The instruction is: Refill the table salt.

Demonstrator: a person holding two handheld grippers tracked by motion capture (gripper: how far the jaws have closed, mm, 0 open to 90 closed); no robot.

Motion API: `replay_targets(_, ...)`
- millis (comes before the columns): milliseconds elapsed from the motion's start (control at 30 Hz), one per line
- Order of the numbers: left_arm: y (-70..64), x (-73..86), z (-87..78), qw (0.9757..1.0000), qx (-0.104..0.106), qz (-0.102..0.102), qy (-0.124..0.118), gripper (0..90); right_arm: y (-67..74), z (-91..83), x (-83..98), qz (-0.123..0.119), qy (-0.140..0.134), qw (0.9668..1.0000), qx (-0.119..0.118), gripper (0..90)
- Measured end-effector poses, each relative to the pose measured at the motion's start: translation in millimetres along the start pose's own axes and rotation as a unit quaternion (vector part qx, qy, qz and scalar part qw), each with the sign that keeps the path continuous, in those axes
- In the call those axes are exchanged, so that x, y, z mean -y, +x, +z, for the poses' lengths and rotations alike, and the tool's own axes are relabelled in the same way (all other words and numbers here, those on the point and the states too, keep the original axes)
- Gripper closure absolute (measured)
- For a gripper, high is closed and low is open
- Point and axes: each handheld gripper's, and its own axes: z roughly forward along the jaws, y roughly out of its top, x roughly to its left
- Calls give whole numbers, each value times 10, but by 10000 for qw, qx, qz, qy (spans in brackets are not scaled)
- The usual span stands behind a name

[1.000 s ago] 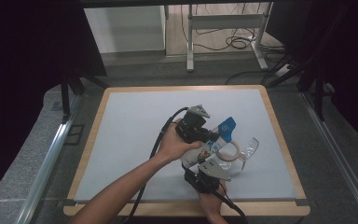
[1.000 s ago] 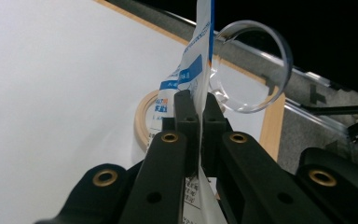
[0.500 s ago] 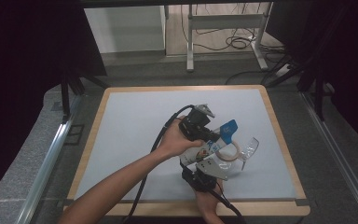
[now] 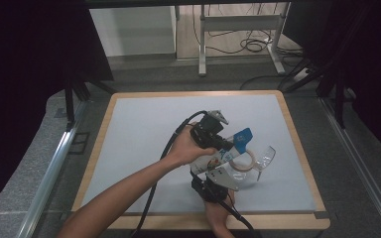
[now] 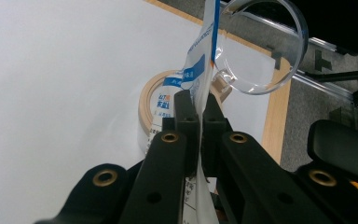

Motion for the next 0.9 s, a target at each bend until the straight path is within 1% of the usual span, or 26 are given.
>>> replay_targets(133,0,-33,10,9999,22,8,100,900,7,5,-7,44,-14,10000,22,486)
replay_targets(367,-9,-119,35,9997,41,26,246,900,14,2,-50,316,-119,9994,28,487)
replay_targets(433,-14,-136,42,9997,52,1,258,900,17,3,-61,401,-139,9991,40,487)
replay_targets(533,-25,-157,56,9996,37,34,289,900,29,4,-76,532,-171,9984,53,487)
replay_targets(667,-28,-174,84,9991,48,73,419,900,40,15,-84,582,-201,9981,67,487)
replay_targets(700,-25,-177,91,9990,91,61,440,900,43,19,-85,579,-192,9981,80,487)
replay_targets(833,-16,-188,103,9988,104,71,480,900,50,33,-94,565,-176,9982,127,487)
replay_targets(900,-3,-197,109,9987,142,57,490,900,50,36,-104,534,-160,9984,129,487)
